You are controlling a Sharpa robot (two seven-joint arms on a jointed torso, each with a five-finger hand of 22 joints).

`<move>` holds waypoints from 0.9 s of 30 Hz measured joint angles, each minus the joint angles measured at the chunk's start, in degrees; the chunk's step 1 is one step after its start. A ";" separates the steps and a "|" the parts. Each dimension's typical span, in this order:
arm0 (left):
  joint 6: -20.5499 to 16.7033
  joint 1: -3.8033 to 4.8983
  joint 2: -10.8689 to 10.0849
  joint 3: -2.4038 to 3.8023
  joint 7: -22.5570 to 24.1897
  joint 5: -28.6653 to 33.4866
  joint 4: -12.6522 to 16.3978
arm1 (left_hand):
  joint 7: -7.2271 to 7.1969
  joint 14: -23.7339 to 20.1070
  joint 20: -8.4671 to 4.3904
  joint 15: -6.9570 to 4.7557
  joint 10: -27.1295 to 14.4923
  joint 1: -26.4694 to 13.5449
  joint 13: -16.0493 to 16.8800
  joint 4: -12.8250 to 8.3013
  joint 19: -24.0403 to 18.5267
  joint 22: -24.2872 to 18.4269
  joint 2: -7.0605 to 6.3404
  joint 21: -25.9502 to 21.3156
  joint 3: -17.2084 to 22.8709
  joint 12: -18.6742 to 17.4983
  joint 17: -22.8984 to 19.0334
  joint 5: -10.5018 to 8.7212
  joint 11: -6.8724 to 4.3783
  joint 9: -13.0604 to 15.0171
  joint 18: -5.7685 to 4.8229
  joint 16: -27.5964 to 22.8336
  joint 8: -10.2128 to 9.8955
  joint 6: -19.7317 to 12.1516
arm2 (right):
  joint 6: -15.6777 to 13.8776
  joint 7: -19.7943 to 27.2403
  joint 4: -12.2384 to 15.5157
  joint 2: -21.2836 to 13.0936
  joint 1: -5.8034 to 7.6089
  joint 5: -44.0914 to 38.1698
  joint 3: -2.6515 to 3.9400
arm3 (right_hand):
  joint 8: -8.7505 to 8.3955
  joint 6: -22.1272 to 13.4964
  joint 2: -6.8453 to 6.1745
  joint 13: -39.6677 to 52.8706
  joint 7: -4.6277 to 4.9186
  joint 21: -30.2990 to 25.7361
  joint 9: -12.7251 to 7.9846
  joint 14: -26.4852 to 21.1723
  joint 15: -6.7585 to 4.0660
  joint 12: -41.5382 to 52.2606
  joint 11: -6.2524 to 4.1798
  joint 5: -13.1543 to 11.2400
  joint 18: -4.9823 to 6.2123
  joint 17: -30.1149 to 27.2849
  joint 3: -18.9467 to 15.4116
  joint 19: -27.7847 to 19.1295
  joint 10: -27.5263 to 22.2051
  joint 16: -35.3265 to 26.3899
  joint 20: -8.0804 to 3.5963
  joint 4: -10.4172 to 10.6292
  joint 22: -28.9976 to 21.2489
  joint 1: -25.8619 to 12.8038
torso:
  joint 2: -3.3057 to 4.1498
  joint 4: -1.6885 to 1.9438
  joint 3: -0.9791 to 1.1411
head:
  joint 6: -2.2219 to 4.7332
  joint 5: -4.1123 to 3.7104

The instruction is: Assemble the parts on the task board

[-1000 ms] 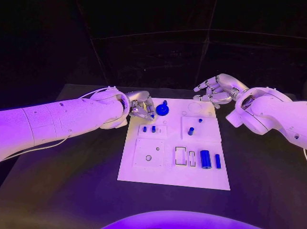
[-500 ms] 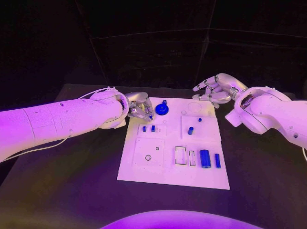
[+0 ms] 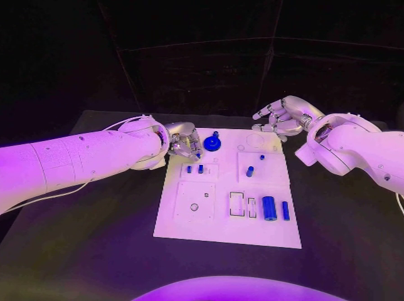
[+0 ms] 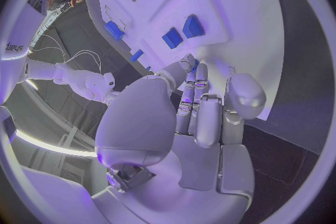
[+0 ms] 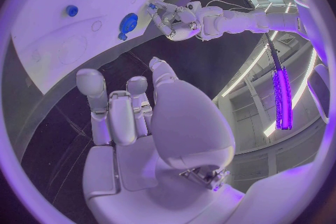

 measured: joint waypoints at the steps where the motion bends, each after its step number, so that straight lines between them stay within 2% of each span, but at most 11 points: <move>1: 0.04 0.00 0.01 0.00 0.00 0.00 0.00 | 0.00 0.00 0.00 0.00 0.00 0.00 0.00 0.00 0.00 0.00 0.00 0.00 0.00 0.00 0.00 0.00 0.00 0.00 0.00 0.00 0.00 0.00 | 0.00 0.00 0.00 0.00 0.00 0.00 0.00 | 0.00 0.00 0.00 0.00 0.00 0.00 0.00 0.00 0.00 0.00 0.00 0.00 0.00 0.00 0.00 0.00 0.00 0.00 0.00 0.00 0.00 0.00 | 0.00 0.00 0.00 | -0.02 -0.01; 10: 0.11 0.00 0.14 0.01 -0.11 0.01 -0.04 | 0.00 0.00 0.00 0.00 0.20 -0.07 -0.06 -0.24 0.00 -0.01 -0.07 0.00 0.23 -0.31 0.00 0.00 0.21 0.00 0.00 0.00 -0.31 0.00 | 0.00 0.00 -0.01 0.02 0.00 0.00 0.00 | 0.00 0.00 0.00 0.00 0.00 0.00 0.00 0.00 0.00 0.00 0.00 -0.03 0.00 0.00 0.00 0.00 0.00 0.00 0.00 0.00 0.00 0.00 | -0.01 0.01 -0.01 | -0.02 0.05; 13: 0.10 0.00 0.22 0.01 -0.29 0.01 -0.15 | 0.74 0.00 0.00 0.00 0.16 -0.63 -0.19 -0.24 0.00 -0.01 -0.63 0.00 0.23 -0.95 0.00 0.00 0.25 -0.18 0.00 0.00 -1.15 -0.74 | 0.00 0.00 -0.01 0.03 0.00 0.00 0.00 | 0.00 0.00 0.00 0.01 0.00 0.00 0.00 0.00 0.00 0.00 0.00 -0.03 0.00 0.00 0.00 0.00 0.00 0.00 0.00 0.00 0.00 0.00 | -0.01 0.01 -0.01 | -0.01 0.08; 17: 0.08 -0.04 0.31 -0.02 -0.84 0.02 -0.29 | 1.42 0.01 0.00 0.42 -0.53 -1.28 -0.31 -0.24 0.00 -0.01 -1.27 0.00 0.23 -1.89 -0.26 0.00 0.93 -0.23 0.00 0.00 -2.30 -2.07 | 0.00 0.00 -0.01 0.03 0.00 -0.01 0.00 | 0.00 0.00 0.00 0.01 0.00 0.00 0.00 0.00 0.00 0.00 0.00 -0.03 0.00 0.00 0.00 0.00 0.00 0.00 0.00 0.00 0.01 0.00 | -0.01 0.01 0.00 | -0.01 0.08; 27: 0.10 -0.09 0.40 -0.02 -2.31 0.03 -0.32 | 1.73 0.22 0.19 0.63 -0.83 -1.32 -0.31 -0.23 -0.19 -0.26 -1.32 -0.24 0.23 -2.43 -0.48 0.00 1.24 -0.23 0.00 0.00 -2.73 -2.38 | 0.02 -0.05 0.01 -0.06 0.00 -0.01 0.00 | 0.00 0.00 0.00 0.01 0.00 0.00 0.00 0.00 0.00 0.00 0.00 -0.03 0.00 0.00 0.00 0.00 0.00 0.00 0.00 0.00 0.01 0.00 | -0.03 0.03 0.02 | -0.09 0.08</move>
